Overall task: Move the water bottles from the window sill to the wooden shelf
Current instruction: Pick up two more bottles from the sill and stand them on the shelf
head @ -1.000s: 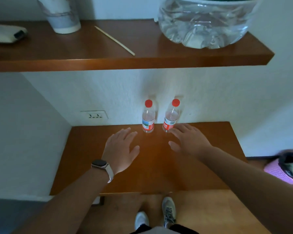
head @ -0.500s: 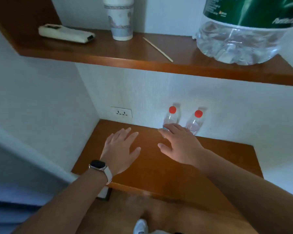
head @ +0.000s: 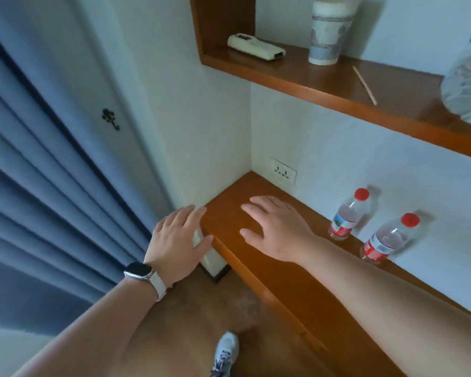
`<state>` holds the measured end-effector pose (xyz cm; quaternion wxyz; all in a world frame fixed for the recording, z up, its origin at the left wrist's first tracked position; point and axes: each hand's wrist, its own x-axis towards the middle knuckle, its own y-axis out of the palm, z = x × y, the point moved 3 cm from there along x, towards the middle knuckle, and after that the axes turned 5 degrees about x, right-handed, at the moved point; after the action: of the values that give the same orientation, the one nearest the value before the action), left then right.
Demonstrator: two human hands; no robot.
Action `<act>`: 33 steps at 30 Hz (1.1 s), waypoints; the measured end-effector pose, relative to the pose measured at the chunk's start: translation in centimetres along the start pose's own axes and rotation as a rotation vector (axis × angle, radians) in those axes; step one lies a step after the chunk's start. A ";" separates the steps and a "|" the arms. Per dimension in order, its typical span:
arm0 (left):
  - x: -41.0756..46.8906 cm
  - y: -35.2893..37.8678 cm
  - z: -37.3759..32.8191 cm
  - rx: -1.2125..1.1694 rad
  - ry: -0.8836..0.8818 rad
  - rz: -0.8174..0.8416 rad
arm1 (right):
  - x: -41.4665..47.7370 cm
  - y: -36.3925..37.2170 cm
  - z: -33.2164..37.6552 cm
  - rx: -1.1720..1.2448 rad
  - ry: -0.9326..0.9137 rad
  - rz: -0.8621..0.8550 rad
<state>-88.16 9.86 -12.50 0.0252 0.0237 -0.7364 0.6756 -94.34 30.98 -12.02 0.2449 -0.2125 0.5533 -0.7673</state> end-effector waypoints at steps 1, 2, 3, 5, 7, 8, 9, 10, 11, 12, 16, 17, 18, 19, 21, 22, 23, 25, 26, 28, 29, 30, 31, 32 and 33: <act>-1.3 -0.4 1.1 0.010 -0.039 -0.014 | 0.7 0.2 1.3 0.004 -0.054 0.008; -2.6 -0.9 2.3 0.019 -0.077 -0.034 | 1.4 0.3 2.8 0.008 -0.104 0.011; -3.9 -1.4 3.7 0.029 -0.115 -0.054 | 2.1 0.5 4.3 0.015 -0.152 0.012; -6.5 -2.1 6.4 0.056 -0.196 -0.077 | 3.4 0.9 7.6 0.032 -0.241 0.012; -9.1 -2.7 8.9 0.073 -0.286 -0.082 | 4.6 1.6 10.9 0.050 -0.321 0.019; -10.4 -3.0 10.1 0.078 -0.322 -0.085 | 5.0 1.9 12.5 0.054 -0.359 0.024; -11.7 -3.3 11.1 0.083 -0.352 -0.093 | 5.5 2.3 14.1 0.058 -0.396 0.031; -13.1 -3.5 12.2 0.089 -0.377 -0.102 | 5.9 2.7 15.7 0.058 -0.437 0.035; -14.4 -3.7 13.4 0.095 -0.402 -0.111 | 6.3 3.0 17.4 0.057 -0.474 0.042; -15.8 -3.9 14.7 0.098 -0.429 -0.118 | 6.7 3.5 19.1 0.056 -0.507 0.052; -21.2 -4.5 20.6 0.100 -0.557 -0.124 | 8.5 5.9 26.5 0.082 -0.600 0.093; -22.6 -4.6 22.1 0.100 -0.581 -0.127 | 9.0 6.6 28.6 0.089 -0.616 0.098; -24.0 -4.7 23.7 0.098 -0.604 -0.129 | 9.3 7.4 30.7 0.098 -0.630 0.103; -25.4 -4.9 25.3 0.095 -0.624 -0.131 | 9.6 8.2 32.8 0.109 -0.642 0.110; -28.3 -5.4 28.8 0.097 -0.660 -0.131 | 10.3 9.8 37.3 0.115 -0.669 0.131; -29.7 -5.6 30.6 0.105 -0.675 -0.133 | 10.6 10.6 39.7 0.114 -0.685 0.141; -31.0 -5.9 32.4 0.111 -0.692 -0.137 | 11.0 11.2 42.1 0.114 -0.699 0.149; -33.6 -6.6 36.0 0.112 -0.726 -0.151 | 11.9 12.3 46.8 0.111 -0.719 0.145; -34.8 -6.9 37.8 0.108 -0.744 -0.154 | 12.2 12.8 49.0 0.112 -0.725 0.139; -37.1 -7.6 40.9 0.105 -0.780 -0.162 | 12.7 13.7 53.2 0.110 -0.747 0.136; -38.2 -8.0 42.2 0.103 -0.799 -0.172 | 13.0 14.3 55.2 0.105 -0.766 0.136; -39.3 -8.3 43.4 0.100 -0.818 -0.181 | 13.2 14.7 57.0 0.097 -0.790 0.139; -40.3 -8.7 44.6 0.100 -0.834 -0.192 | 13.6 15.0 58.8 0.085 -0.818 0.145; -41.3 -9.2 45.7 0.104 -0.847 -0.199 | 14.1 15.2 60.5 0.067 -0.849 0.149; -42.1 -9.6 46.7 0.110 -0.858 -0.201 | 14.7 15.2 62.2 0.051 -0.884 0.144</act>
<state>-45.70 -37.50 -9.90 -0.2186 0.3747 -0.6373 0.6370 -66.64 -28.39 -7.23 0.5157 -0.4749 0.3897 -0.5972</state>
